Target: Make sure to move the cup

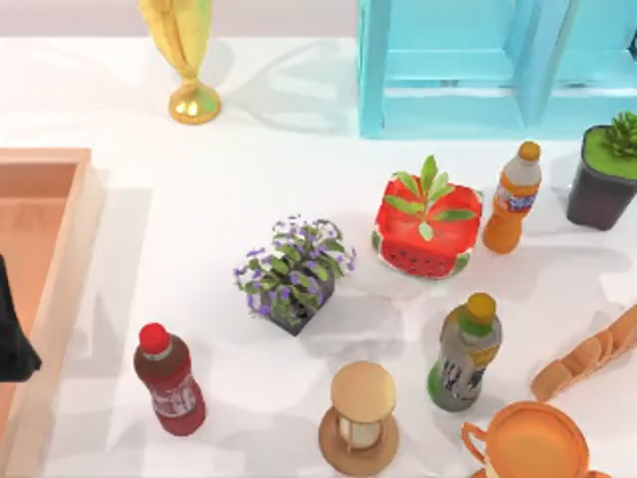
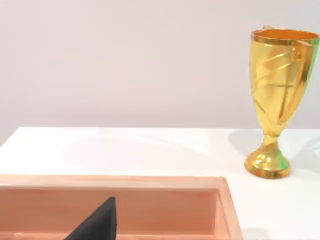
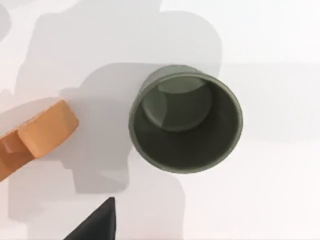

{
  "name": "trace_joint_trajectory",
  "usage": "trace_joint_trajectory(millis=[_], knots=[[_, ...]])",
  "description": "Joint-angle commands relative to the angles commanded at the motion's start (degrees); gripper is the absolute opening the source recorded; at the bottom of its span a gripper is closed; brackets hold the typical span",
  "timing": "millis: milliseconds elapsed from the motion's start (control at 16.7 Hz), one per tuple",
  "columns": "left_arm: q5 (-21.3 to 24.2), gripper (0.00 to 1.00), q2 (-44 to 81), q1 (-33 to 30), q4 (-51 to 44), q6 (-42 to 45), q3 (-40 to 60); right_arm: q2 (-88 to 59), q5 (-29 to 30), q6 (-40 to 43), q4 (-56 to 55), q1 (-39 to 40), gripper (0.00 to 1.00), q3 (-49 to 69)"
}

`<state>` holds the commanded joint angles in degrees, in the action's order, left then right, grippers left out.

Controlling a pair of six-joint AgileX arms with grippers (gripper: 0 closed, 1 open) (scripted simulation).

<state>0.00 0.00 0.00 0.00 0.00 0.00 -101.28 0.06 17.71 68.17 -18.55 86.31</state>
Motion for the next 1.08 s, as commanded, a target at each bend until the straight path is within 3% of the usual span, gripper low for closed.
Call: trace_joint_trajectory(millis=[240,600,1080], knots=[[0.00,1.00,0.00,0.00,0.00,0.00,0.00,-7.54,-0.03,1.37,5.30,-1.41,1.00,6.31],[0.00,1.00,0.00,0.00,0.00,0.00,0.00,-7.83,-0.02,1.36,5.25,-1.19,1.00,6.27],[0.00,1.00,0.00,0.00,0.00,0.00,0.00,-11.92,-0.01,1.18,-12.52,-1.28,1.00,-6.84]])
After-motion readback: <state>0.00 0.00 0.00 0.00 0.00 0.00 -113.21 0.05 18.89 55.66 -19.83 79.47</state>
